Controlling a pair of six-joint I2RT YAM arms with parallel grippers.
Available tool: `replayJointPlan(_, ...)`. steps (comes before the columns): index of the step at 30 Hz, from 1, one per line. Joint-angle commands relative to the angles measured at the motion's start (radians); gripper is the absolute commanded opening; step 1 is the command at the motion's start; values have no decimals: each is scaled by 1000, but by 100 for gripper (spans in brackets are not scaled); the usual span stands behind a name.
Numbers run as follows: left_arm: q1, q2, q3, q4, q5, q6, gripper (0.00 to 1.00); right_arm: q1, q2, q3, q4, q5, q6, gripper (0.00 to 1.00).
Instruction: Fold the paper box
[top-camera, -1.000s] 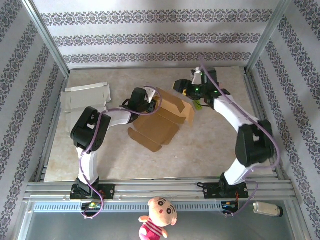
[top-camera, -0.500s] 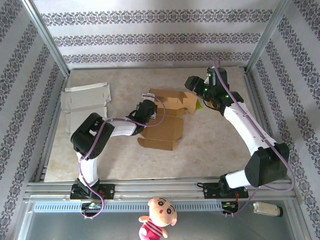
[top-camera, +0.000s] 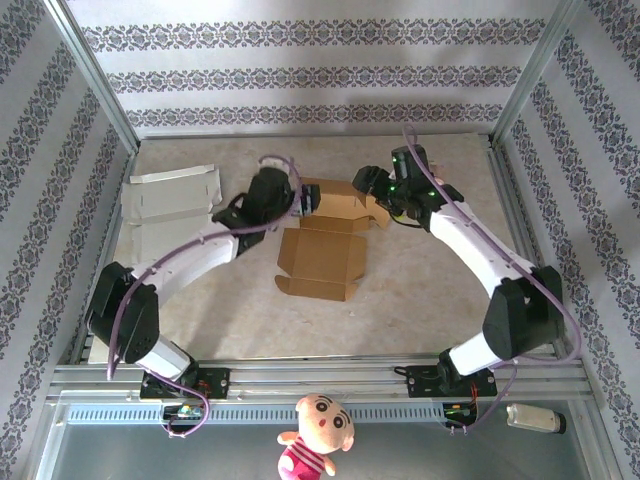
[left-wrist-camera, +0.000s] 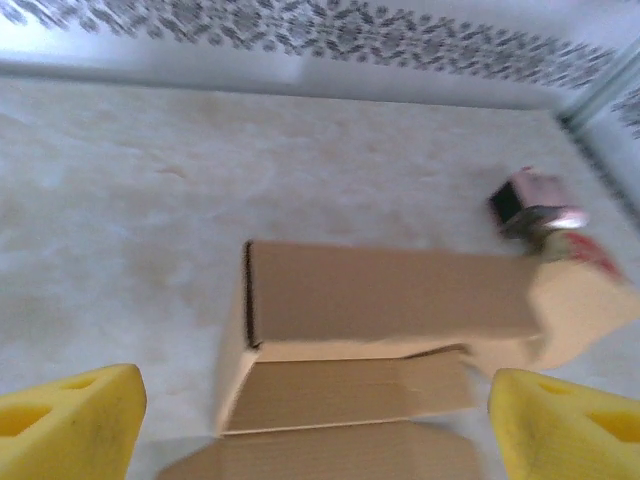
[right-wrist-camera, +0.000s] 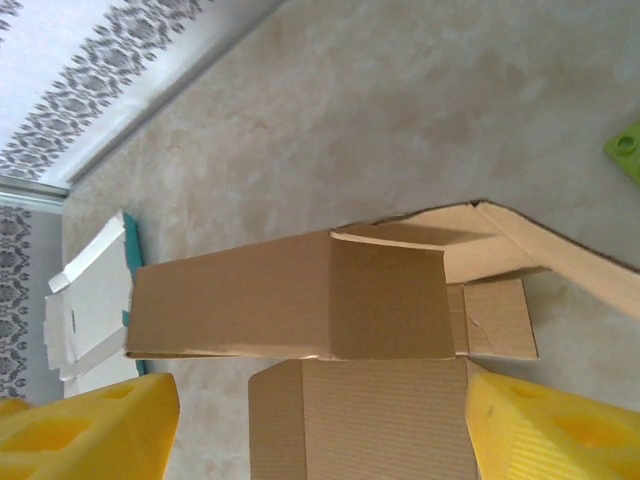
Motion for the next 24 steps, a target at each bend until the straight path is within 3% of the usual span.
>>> replayJointPlan(1,123,89,104,-234,340,-187,89,9,45,12,58,-43,88,75)
replayJointPlan(3,170,147,150,-206,432,-208,91,11,71,14,73,-56,81,74)
replayJointPlan(7,179,215,229,-200,418,-168,92,10,124,25,83,-68,54,72)
replayJointPlan(13,183,327,287,-150,501,-196,86,6,180,22,145,-127,63,66)
replayJointPlan(18,184,325,199,12,509,-248,72,8,203,17,207,-172,68,52)
replayJointPlan(24,178,322,177,-8,532,-247,61,7,232,35,231,-207,62,47)
